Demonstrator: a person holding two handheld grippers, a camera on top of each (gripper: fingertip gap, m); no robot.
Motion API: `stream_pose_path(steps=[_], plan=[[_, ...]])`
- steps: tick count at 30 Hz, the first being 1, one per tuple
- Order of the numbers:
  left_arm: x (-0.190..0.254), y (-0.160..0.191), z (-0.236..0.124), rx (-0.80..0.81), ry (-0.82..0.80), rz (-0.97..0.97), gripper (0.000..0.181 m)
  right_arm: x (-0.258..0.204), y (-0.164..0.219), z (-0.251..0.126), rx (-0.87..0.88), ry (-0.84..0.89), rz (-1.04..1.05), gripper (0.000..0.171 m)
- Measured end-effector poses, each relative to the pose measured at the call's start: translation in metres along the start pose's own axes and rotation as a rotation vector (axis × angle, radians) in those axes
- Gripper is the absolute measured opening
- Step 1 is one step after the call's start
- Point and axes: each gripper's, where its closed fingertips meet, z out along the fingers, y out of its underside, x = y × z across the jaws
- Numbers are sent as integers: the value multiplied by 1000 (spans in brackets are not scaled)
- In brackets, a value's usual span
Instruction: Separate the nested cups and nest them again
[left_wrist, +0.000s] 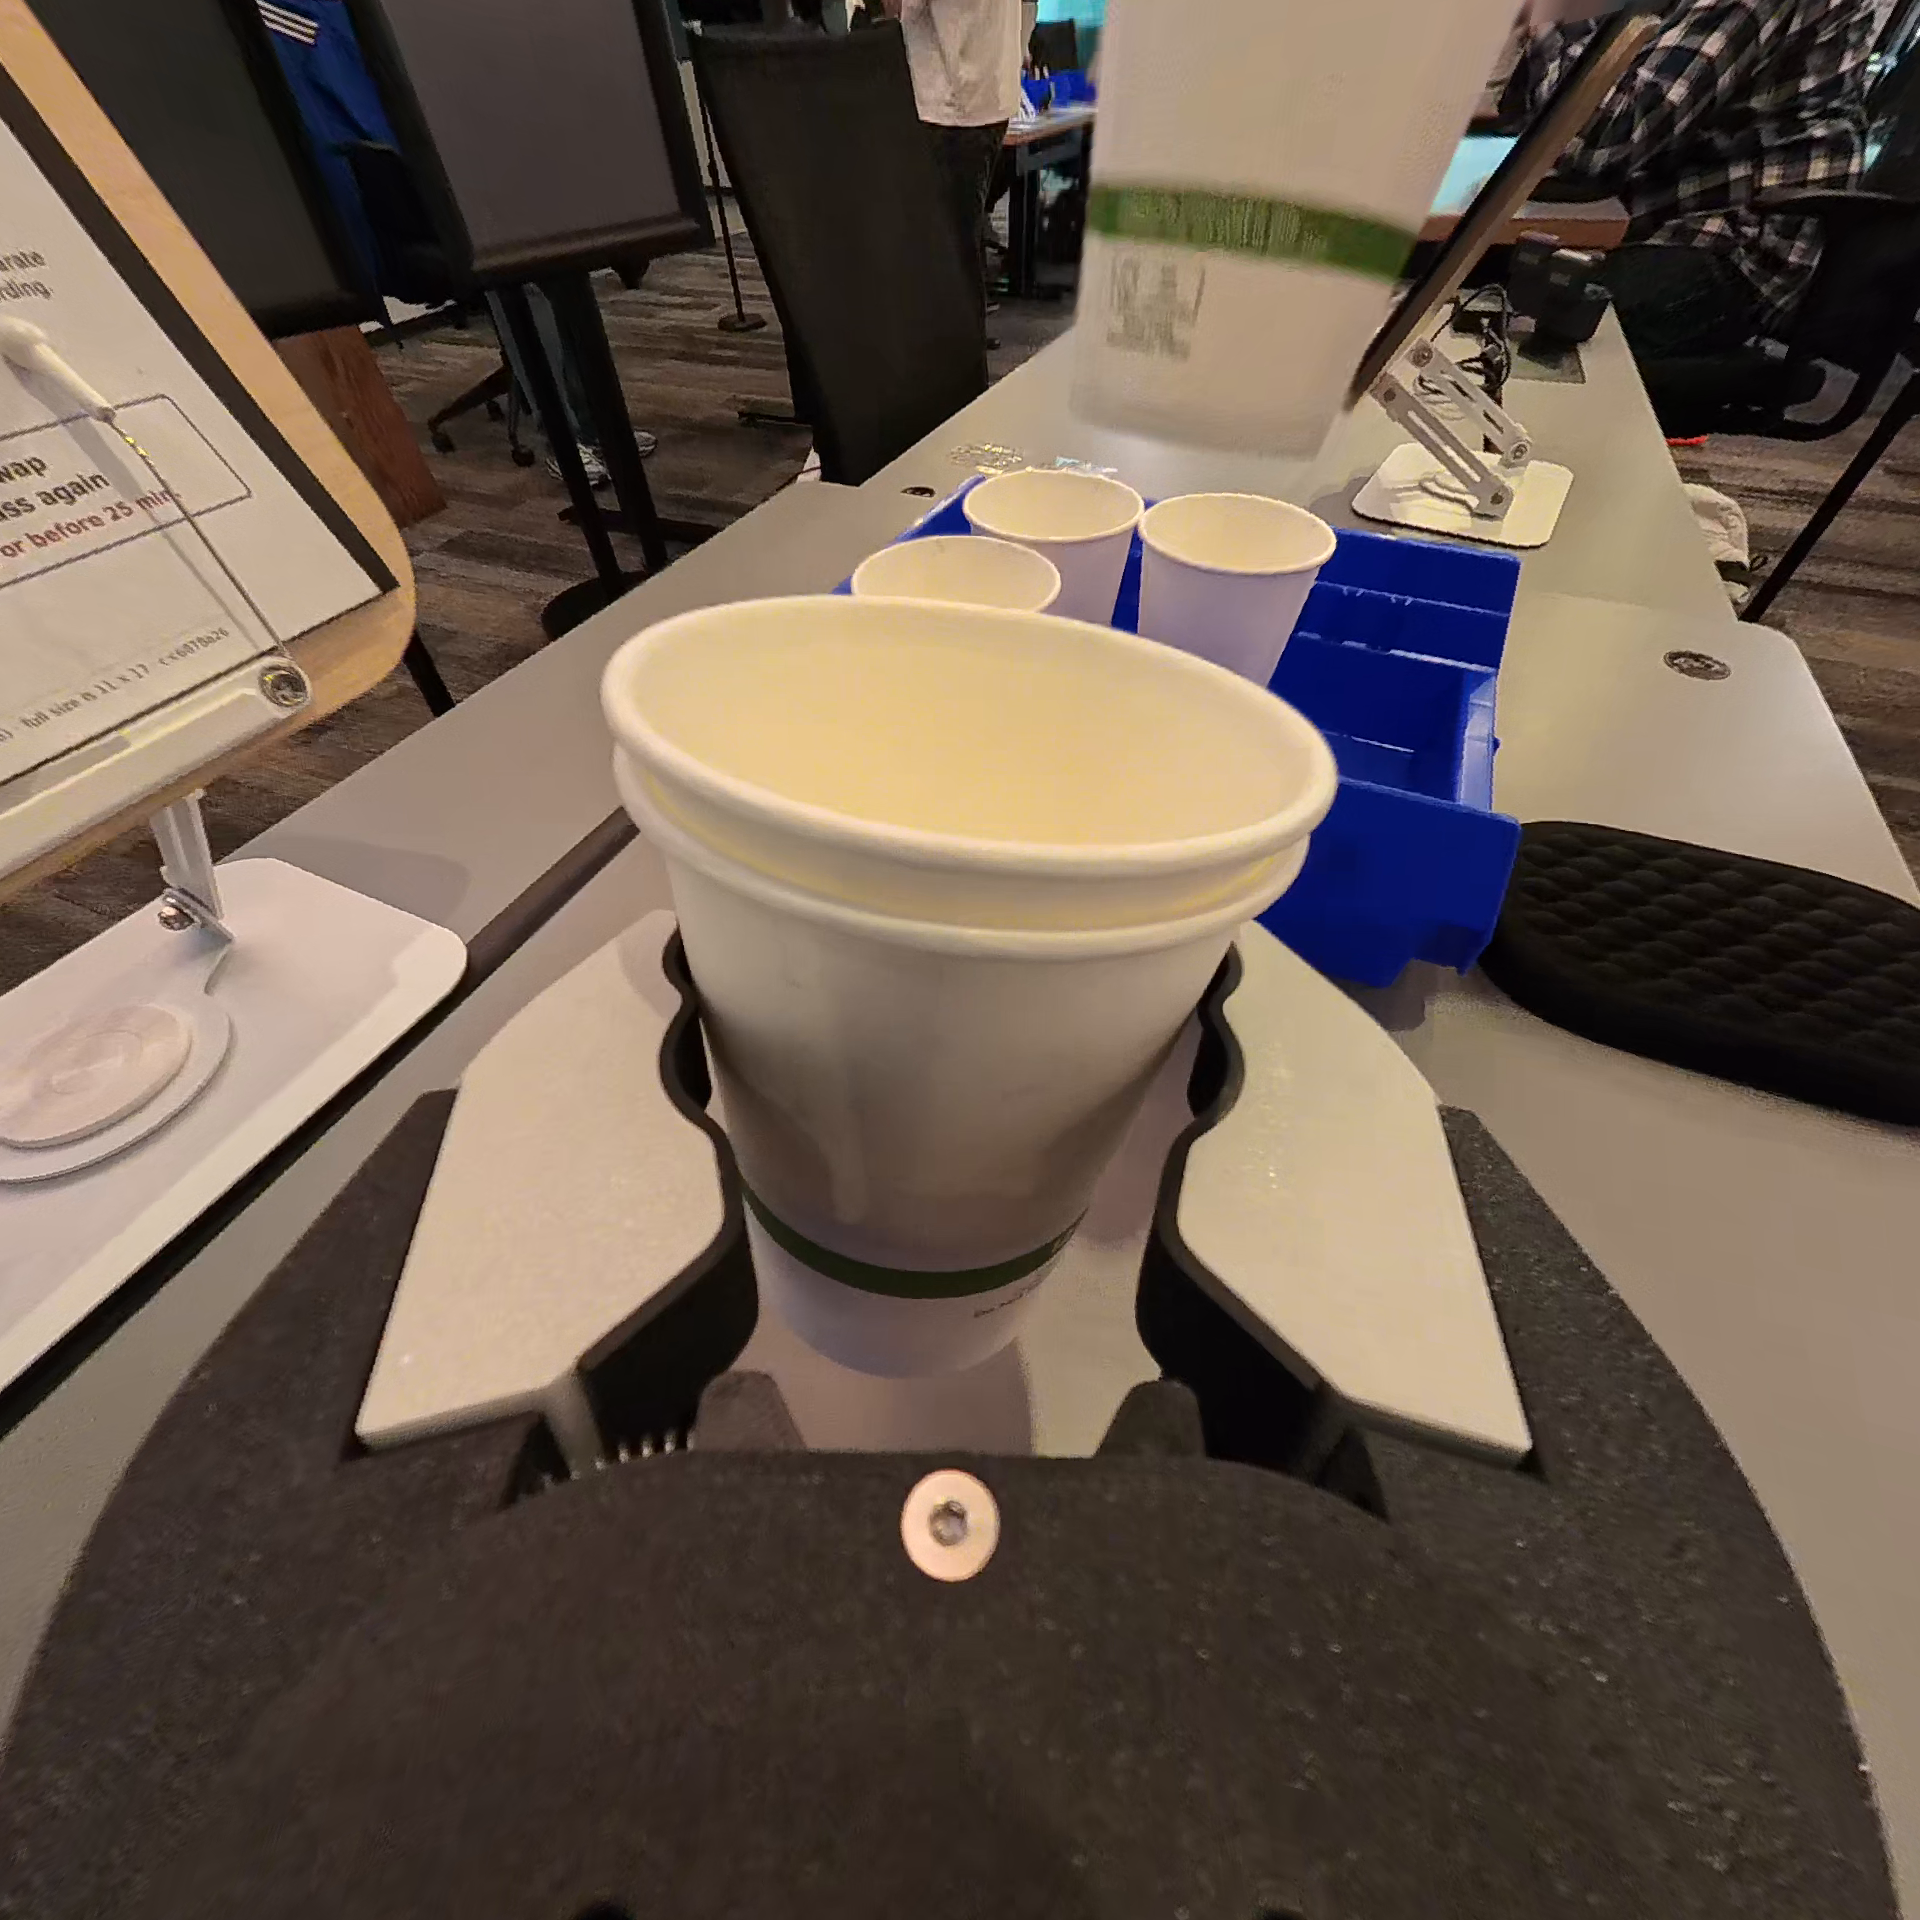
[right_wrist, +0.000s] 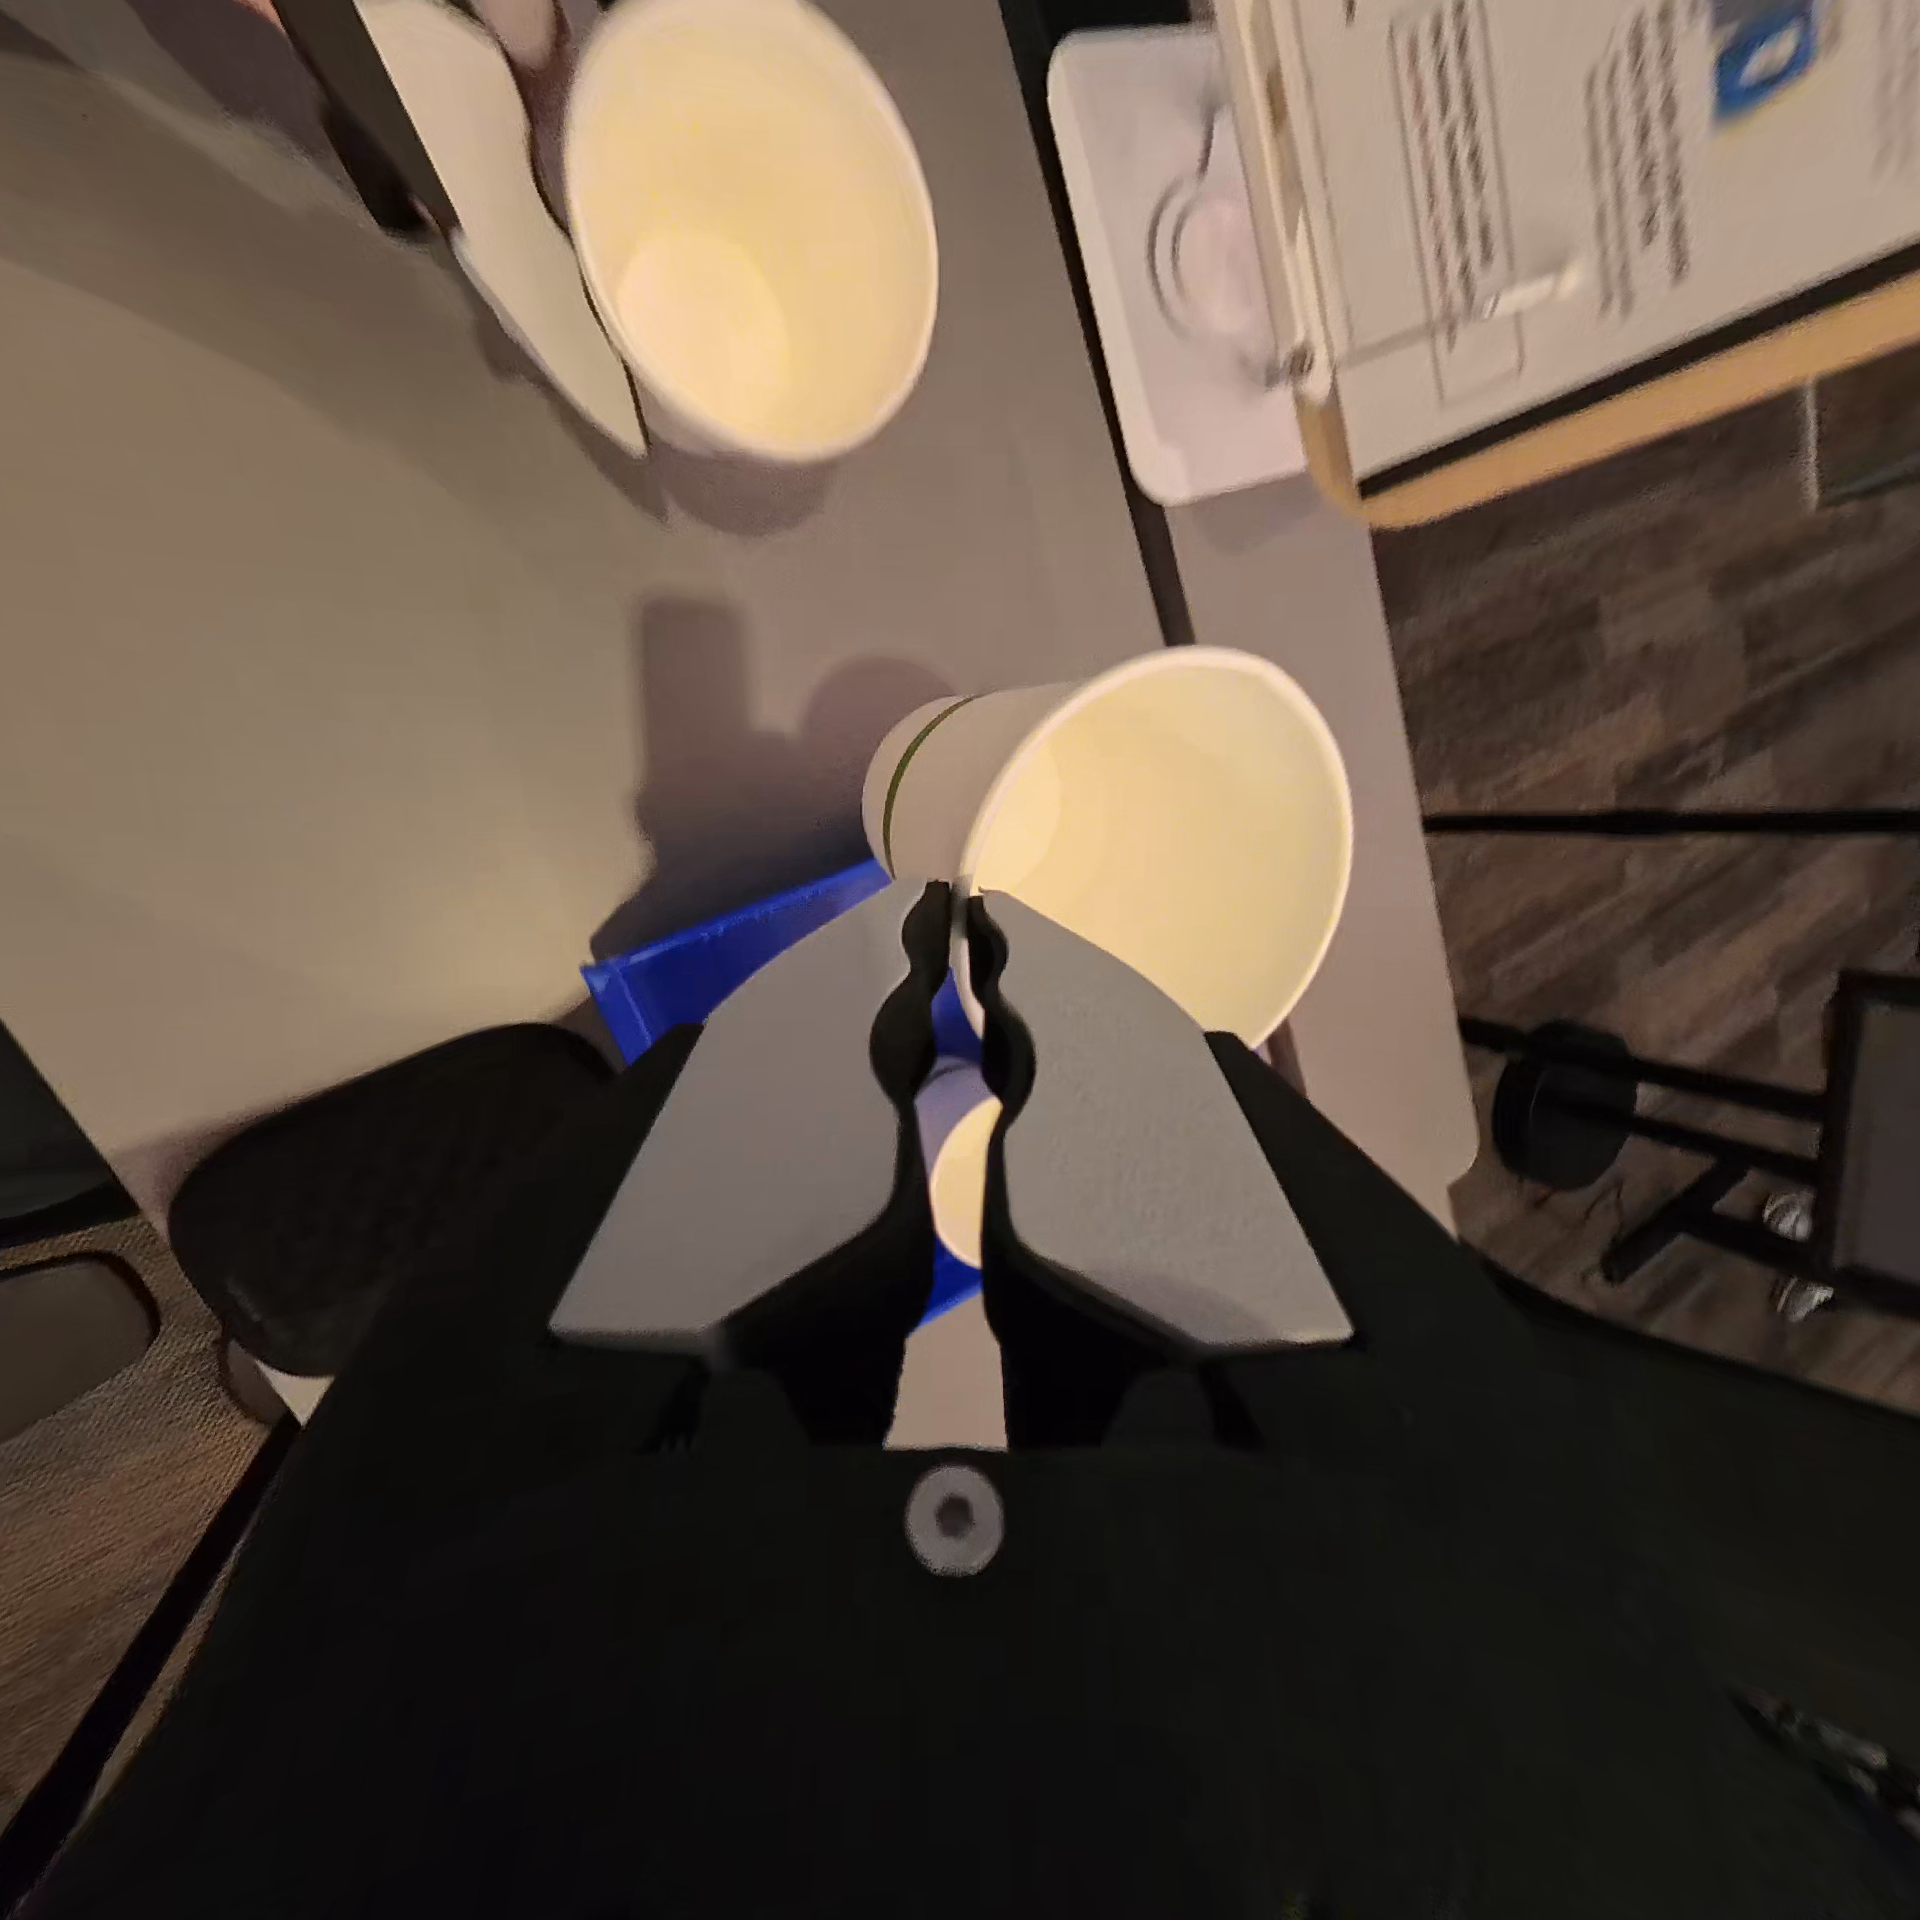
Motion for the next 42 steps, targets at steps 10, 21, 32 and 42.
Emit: stream_pose_path(steps=[10, 21, 32, 42], plan=[[-2, -3, -4, 12, -2, -3, 92, -17, 89, 76, -169, -19, 50, 3], [0, -5, -4, 15, 2, 1, 92, -34, 123, 137, -219, -14, 27, 4], [0, -2, -3, 8, 4, -1, 92, -31, 133, 153, -236, -23, 41, 4], [1, -3, -3, 10, 10, -1, 92, -31, 90, 129, -77, 19, -14, 16]])
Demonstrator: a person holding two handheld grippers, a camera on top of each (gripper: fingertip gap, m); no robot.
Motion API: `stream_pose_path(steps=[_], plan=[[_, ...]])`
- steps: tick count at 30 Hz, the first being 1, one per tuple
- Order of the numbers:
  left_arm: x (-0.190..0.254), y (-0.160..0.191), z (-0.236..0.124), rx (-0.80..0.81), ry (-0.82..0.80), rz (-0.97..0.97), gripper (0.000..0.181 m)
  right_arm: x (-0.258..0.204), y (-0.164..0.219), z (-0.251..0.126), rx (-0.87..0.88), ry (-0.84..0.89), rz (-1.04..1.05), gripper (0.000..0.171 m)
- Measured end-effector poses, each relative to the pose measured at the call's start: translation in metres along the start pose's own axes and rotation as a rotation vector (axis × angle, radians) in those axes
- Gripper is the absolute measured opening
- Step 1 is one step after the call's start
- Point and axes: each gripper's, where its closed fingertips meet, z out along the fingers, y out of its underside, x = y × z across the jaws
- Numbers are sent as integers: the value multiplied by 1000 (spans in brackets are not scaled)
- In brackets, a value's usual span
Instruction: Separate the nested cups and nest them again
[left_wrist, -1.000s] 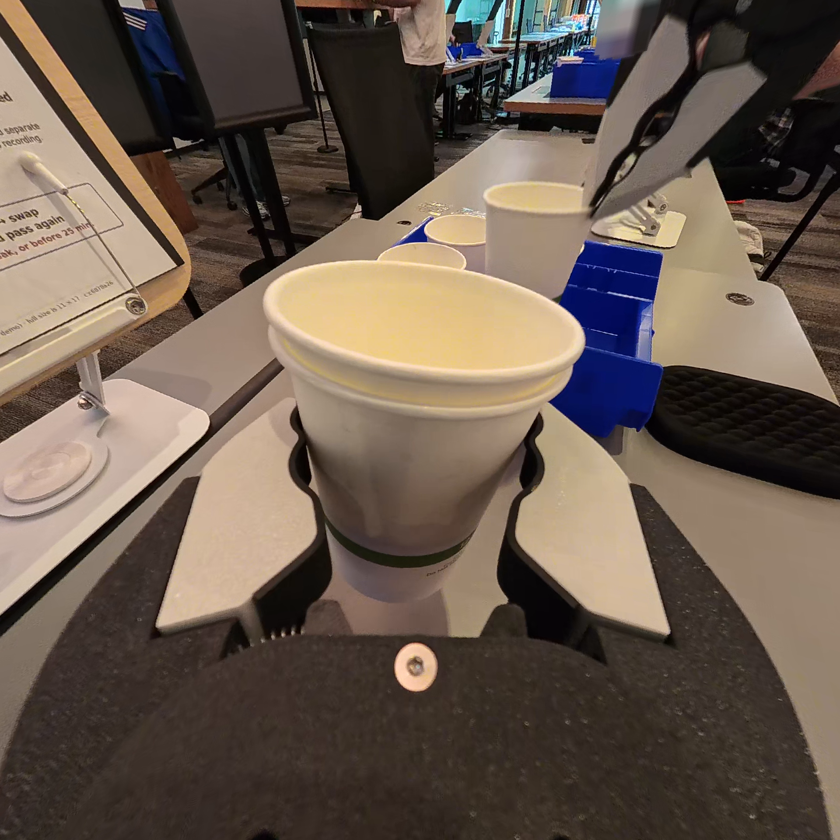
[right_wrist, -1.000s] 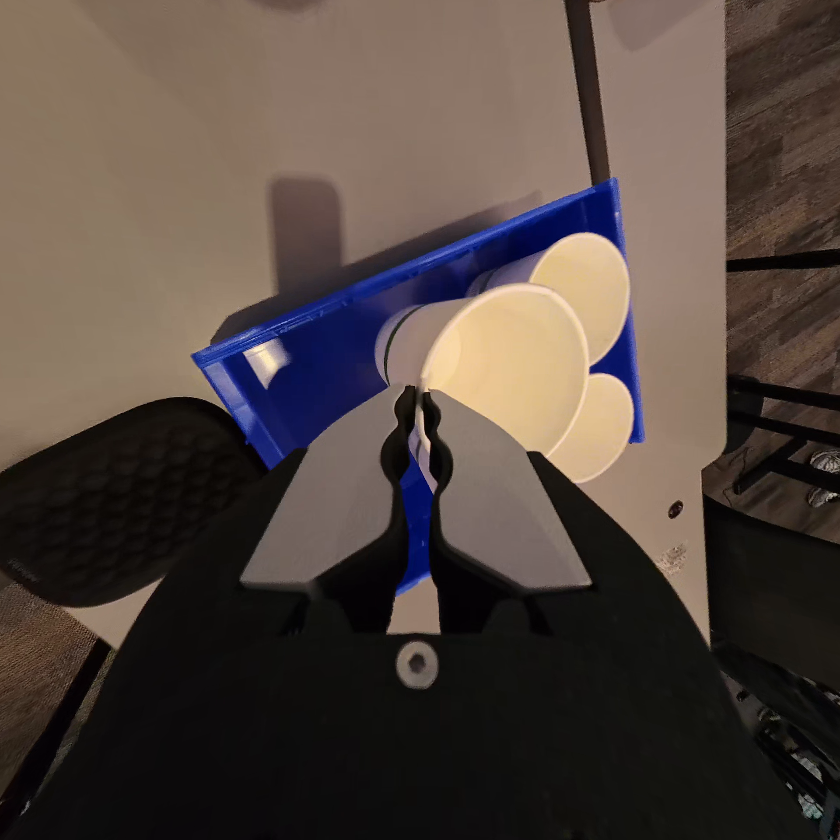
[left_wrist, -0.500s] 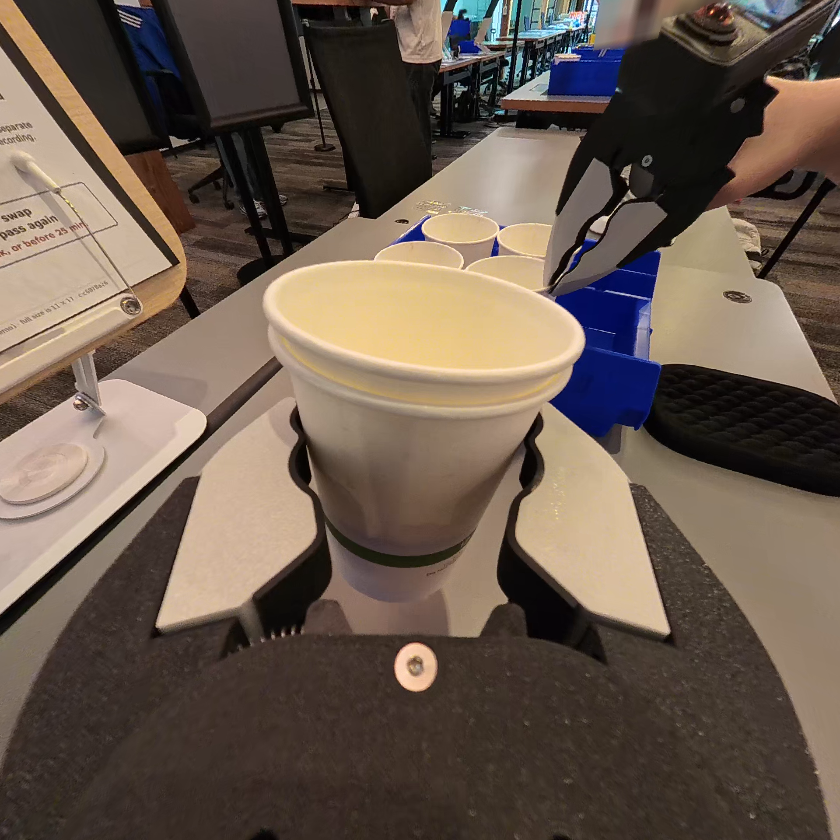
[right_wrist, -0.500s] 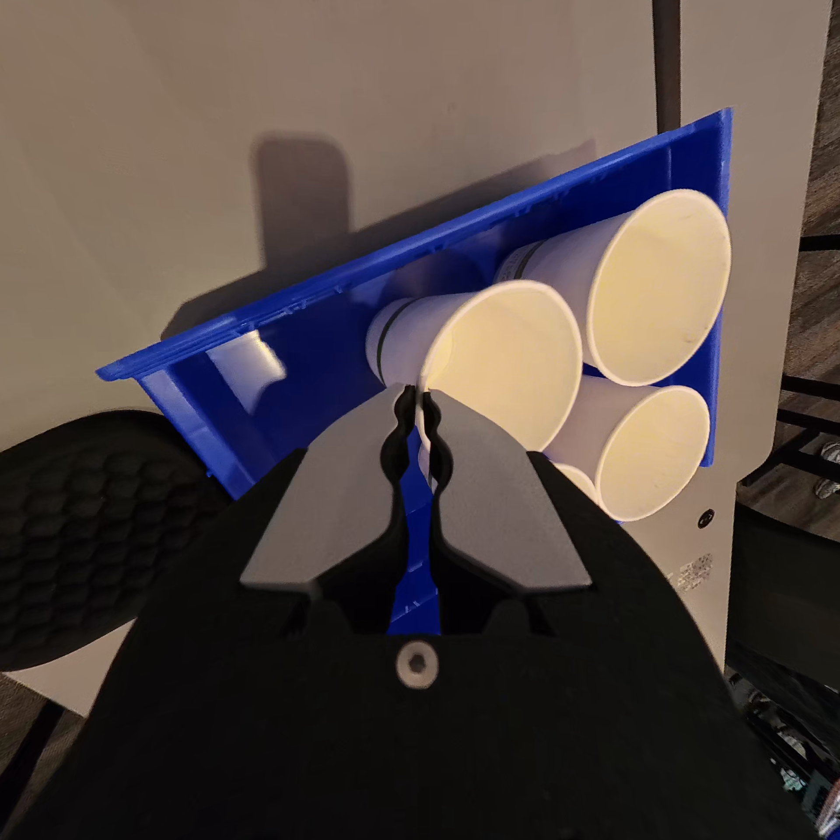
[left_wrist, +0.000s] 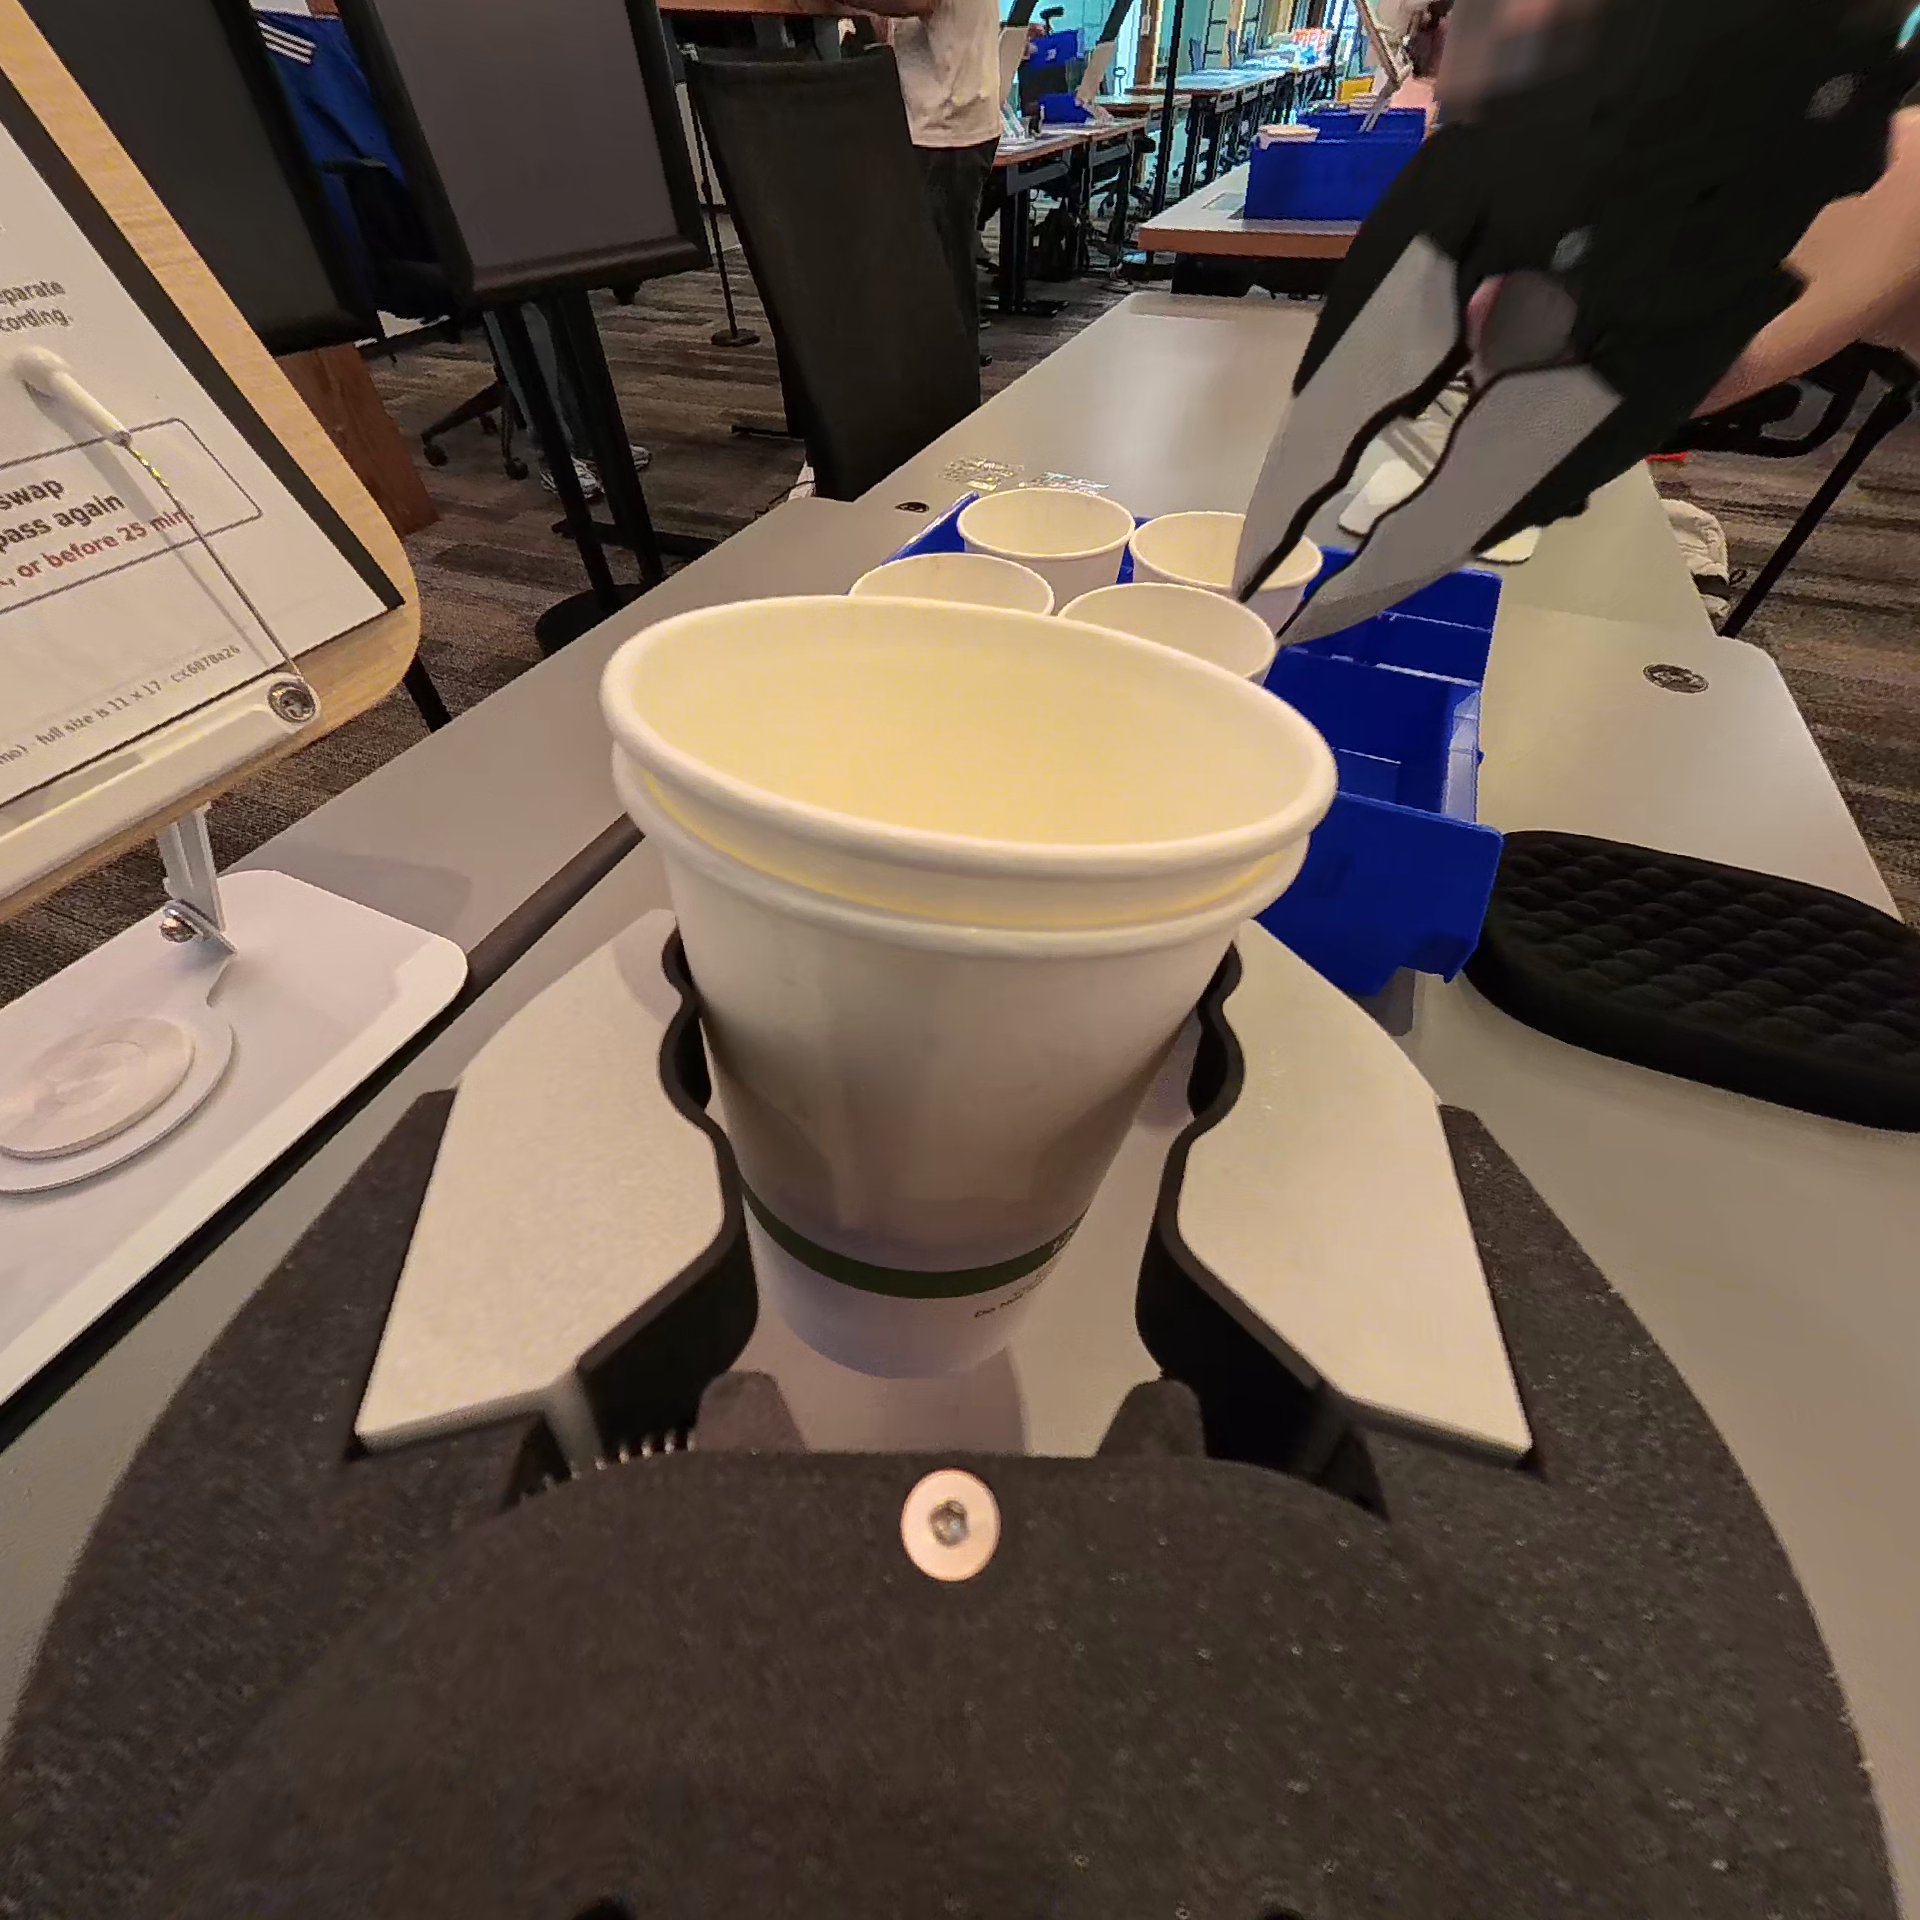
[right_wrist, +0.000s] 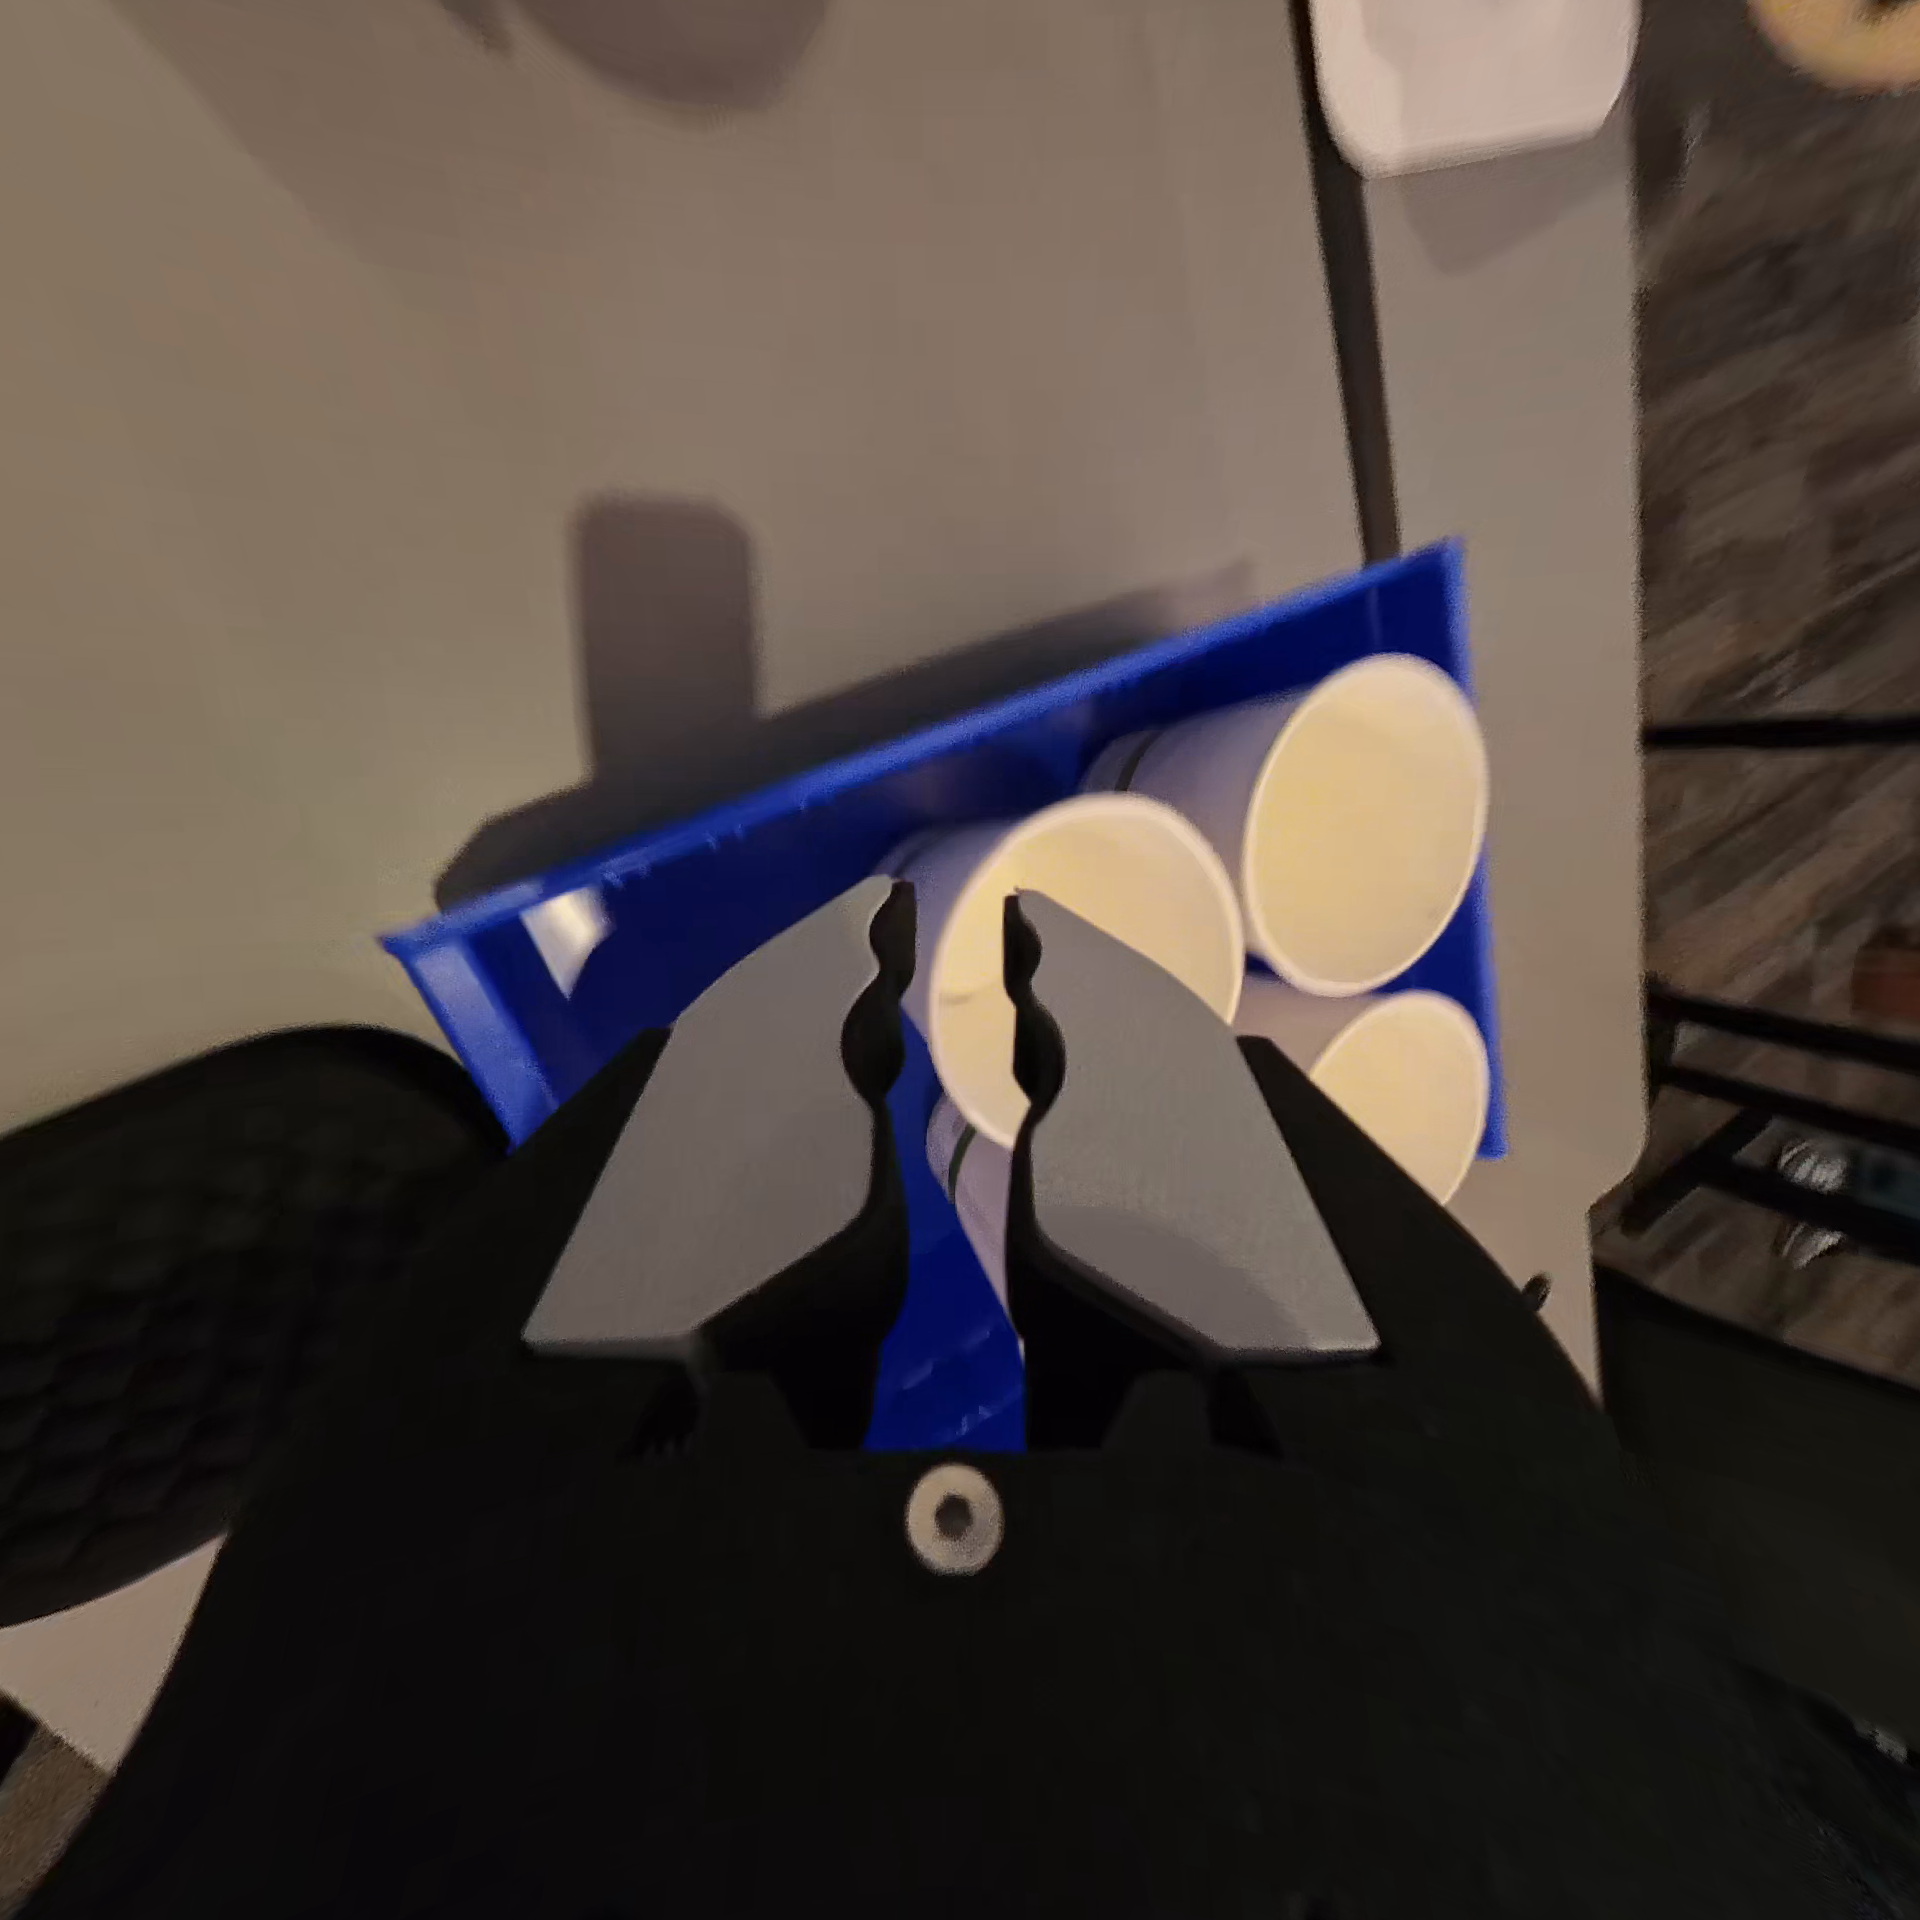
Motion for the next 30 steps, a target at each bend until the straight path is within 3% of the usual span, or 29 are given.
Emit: stream_pose_path(steps=[6, 11, 21, 30], plan=[[4, 1, 3, -4, 10, 1, 92, -32, -120, -59, 268, -76, -160, 15], [8, 3, 5, -13, 18, 11, 92, -51, -173, -68, 323, -137, -269, 14], [12, -1, 3, -3, 28, 16, 92, -58, -182, -35, 242, -181, -312, 10], [15, -2, 4, 0, 41, 22, 92, -59, -182, -37, 246, -193, -310, 3]])
